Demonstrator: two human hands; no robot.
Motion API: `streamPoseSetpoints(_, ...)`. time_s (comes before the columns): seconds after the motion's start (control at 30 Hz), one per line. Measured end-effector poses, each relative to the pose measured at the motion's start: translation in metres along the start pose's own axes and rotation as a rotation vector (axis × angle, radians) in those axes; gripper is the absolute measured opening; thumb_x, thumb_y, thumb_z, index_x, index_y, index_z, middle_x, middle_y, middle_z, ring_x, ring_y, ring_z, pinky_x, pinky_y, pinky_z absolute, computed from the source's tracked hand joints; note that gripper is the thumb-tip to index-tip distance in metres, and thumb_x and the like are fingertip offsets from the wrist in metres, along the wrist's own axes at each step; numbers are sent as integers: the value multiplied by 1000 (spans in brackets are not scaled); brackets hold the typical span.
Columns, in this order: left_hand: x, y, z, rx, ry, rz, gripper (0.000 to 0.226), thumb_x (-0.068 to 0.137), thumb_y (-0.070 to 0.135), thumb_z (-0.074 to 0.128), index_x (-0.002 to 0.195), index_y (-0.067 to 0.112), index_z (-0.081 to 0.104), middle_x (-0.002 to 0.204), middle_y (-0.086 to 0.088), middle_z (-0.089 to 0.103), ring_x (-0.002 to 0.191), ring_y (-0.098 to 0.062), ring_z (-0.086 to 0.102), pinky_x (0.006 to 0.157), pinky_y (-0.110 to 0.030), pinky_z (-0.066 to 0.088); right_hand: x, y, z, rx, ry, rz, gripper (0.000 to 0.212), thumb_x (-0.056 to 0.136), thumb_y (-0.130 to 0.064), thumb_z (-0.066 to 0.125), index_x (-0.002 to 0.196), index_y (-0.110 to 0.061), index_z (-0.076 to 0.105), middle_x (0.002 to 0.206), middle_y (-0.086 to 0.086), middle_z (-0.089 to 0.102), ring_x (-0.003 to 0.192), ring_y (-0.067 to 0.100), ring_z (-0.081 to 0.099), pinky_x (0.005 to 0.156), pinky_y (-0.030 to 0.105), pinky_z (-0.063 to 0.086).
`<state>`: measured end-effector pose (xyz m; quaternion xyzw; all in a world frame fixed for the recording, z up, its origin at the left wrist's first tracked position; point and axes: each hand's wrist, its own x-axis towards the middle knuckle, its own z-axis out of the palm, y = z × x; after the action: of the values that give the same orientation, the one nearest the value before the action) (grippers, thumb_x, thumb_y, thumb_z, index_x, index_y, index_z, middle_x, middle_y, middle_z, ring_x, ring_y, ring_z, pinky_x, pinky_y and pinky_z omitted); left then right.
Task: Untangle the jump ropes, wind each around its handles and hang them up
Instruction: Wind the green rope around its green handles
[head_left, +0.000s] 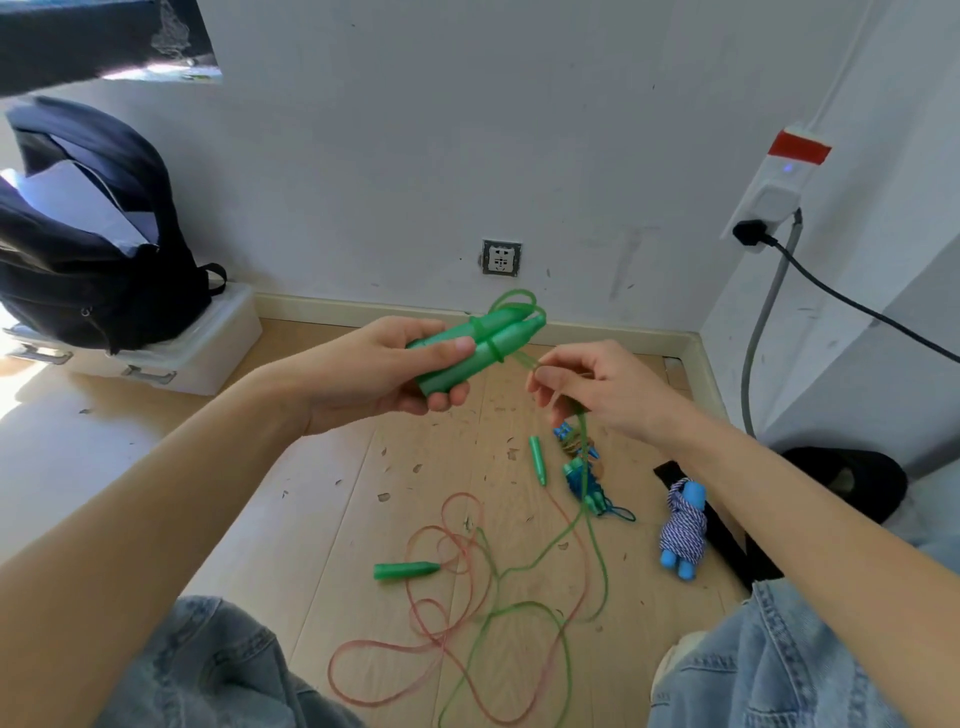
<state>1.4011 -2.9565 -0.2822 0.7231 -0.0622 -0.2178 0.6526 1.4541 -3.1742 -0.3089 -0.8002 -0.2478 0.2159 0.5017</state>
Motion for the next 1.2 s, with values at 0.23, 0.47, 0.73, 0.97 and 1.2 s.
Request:
streamPoseSetpoints(0.23,16,-11,14,-322,183,72,25,87,19,54,112,14,52,76,-1,58,64,-7,54,56,-17,45,-1,-7,12,-147,31,-145,18,94,-10,50,80,-11,61,61,-2,58,49,2,50,56,14,42)
streamPoseSetpoints(0.47,28,-32,24,425,510,-41,9,92,22,53,92,18,45,74,3,61,59,-7,53,51,-18,44,-8,-7,17,-988,86,-299,29,97,-32,38,89,-12,57,81,3,62,75,22,57,63,32,44)
streamPoseSetpoints(0.73,12,-32,50,1114,-54,-126,13,92,26,51,105,24,53,75,13,55,67,-2,54,62,-18,44,-12,-6,3,-731,-185,-107,22,83,-39,64,66,-24,62,51,-16,54,53,-2,51,48,12,32)
streamPoseSetpoints(0.97,-4,-7,45,803,-455,-114,11,92,20,53,102,24,55,80,8,58,71,-5,54,59,-17,46,-20,-6,-8,-173,-407,-28,18,69,-41,76,65,-24,70,66,1,58,64,11,45,62,29,34)
streamPoseSetpoints(1.2,-13,8,30,204,-309,117,11,88,21,55,99,17,58,78,5,60,71,-6,54,58,-16,45,-15,-5,-16,405,-310,25,28,85,-27,55,59,-21,62,55,-6,50,47,7,40,45,16,34)
